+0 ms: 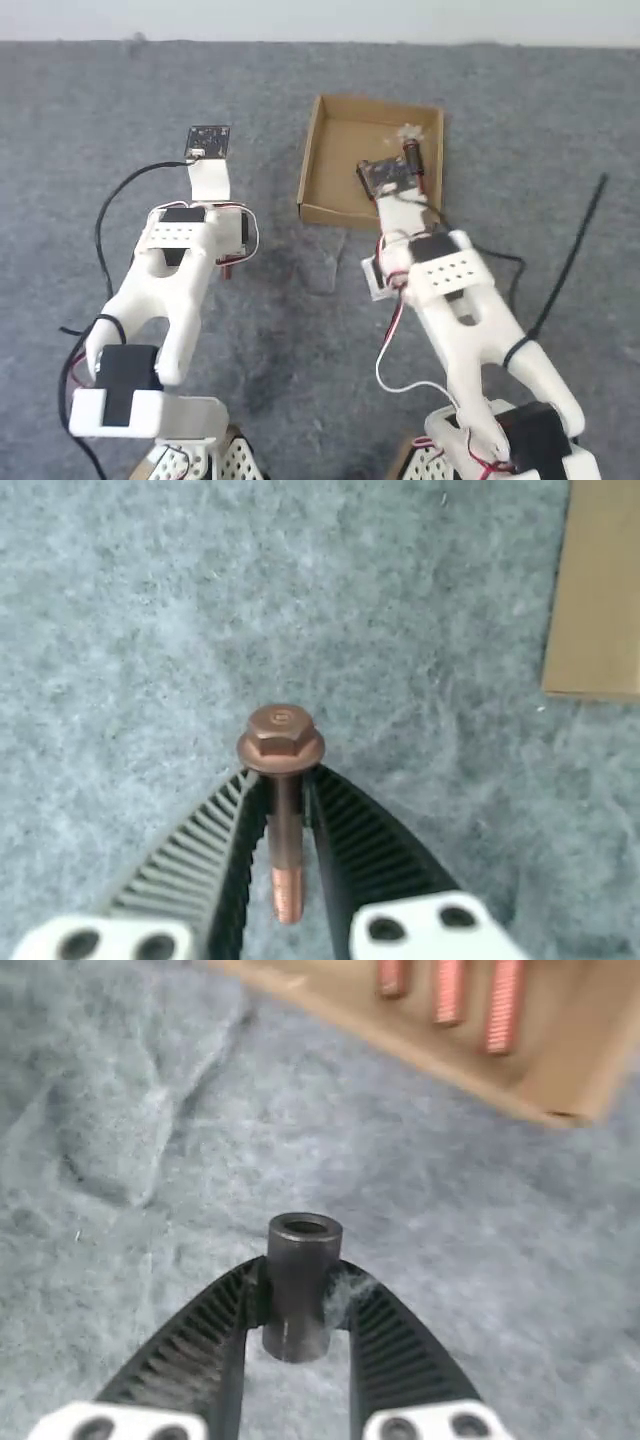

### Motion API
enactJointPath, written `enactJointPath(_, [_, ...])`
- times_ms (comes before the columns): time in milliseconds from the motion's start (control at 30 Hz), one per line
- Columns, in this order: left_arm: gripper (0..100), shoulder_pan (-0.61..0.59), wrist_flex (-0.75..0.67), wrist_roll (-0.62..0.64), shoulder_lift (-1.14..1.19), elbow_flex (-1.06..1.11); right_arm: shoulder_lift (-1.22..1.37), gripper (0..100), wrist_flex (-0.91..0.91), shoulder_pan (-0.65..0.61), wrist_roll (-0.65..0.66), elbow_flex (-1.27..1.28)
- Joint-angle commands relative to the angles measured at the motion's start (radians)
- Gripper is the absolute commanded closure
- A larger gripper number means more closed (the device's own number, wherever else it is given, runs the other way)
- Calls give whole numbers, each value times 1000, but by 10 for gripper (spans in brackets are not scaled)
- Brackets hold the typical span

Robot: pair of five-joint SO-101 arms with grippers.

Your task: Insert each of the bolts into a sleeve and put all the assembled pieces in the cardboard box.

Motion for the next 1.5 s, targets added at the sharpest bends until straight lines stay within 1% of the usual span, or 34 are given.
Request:
enactJointPath(0, [989, 0, -18, 0, -54, -8, -64, 992, -65, -15, 6, 5])
enactJointPath(167, [989, 0, -18, 0, -54, -8, -64, 992, -102, -15, 6, 21])
enactJointPath(300, [989, 0, -18, 0, -54, -8, -64, 992, -231, -15, 6, 104])
enactJointPath(367, [989, 0, -18, 0, -54, -8, -64, 992, -266, -8, 6, 123])
enactJointPath(700, [989, 0, -18, 0, -54, -5, -65, 992, -288, 53, 6, 141])
enactJointPath(800, [989, 0, -18, 0, -54, -5, -91, 992, -341, 58, 8, 196])
enactJointPath(900, [989, 0, -18, 0, -54, -5, -162, 992, -352, 105, 9, 230])
enactJointPath(1067, [989, 2, -18, 0, -54, -5, -283, 992, -360, 242, 8, 222])
enactJointPath(1200, [989, 2, -18, 0, -54, -5, -300, 992, -351, 277, 21, 170])
enactJointPath(1300, [989, 2, -18, 0, -54, -5, -265, 992, -337, 274, 54, 112])
enactJointPath(1467, [989, 2, -20, 0, -54, -7, -81, 992, -199, 274, 54, -132])
